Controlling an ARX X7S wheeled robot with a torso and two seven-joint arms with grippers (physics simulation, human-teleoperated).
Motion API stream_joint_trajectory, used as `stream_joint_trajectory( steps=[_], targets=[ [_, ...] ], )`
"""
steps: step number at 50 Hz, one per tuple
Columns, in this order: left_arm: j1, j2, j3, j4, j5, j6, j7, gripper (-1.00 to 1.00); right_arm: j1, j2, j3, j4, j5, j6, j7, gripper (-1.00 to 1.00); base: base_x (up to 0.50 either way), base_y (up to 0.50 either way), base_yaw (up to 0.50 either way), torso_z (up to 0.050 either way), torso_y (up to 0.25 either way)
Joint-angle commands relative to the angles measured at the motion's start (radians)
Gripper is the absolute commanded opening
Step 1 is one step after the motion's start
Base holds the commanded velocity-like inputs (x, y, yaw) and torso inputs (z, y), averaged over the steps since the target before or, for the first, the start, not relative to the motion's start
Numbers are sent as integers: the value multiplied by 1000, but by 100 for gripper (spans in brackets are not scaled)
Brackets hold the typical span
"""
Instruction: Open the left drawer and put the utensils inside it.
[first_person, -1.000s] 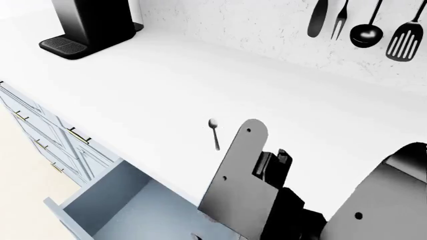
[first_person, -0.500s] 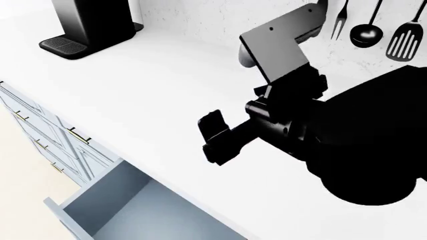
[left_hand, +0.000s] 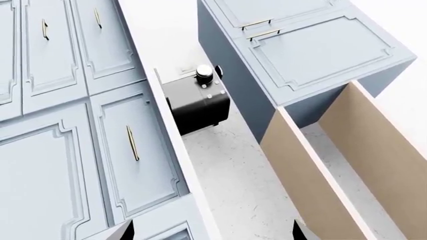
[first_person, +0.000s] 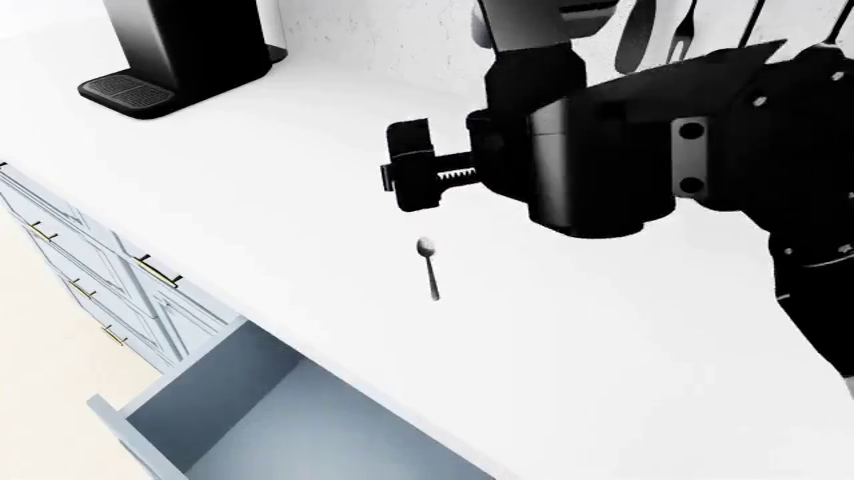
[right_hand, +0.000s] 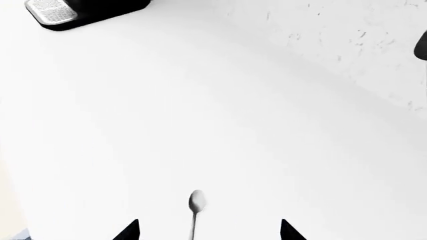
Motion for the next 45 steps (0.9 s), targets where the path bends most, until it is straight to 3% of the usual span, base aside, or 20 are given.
stream_joint_trajectory(
  steps=[1,20,45],
  targets=[
    [-5,-5,3,-11,1,-2,0,100,10,-84,-27,195,-86,-48,-77,100,0,0,0,0,0],
    [-12,-12,12,-27,0,0,0,100,-88,-155,-92,173,-152,-77,-91,100,0,0,0,0,0],
    [-42,-25,52,-68,-2,25,0,100,-159,-187,-151,331,-268,-107,-278,100,0,0,0,0,0]
  ],
)
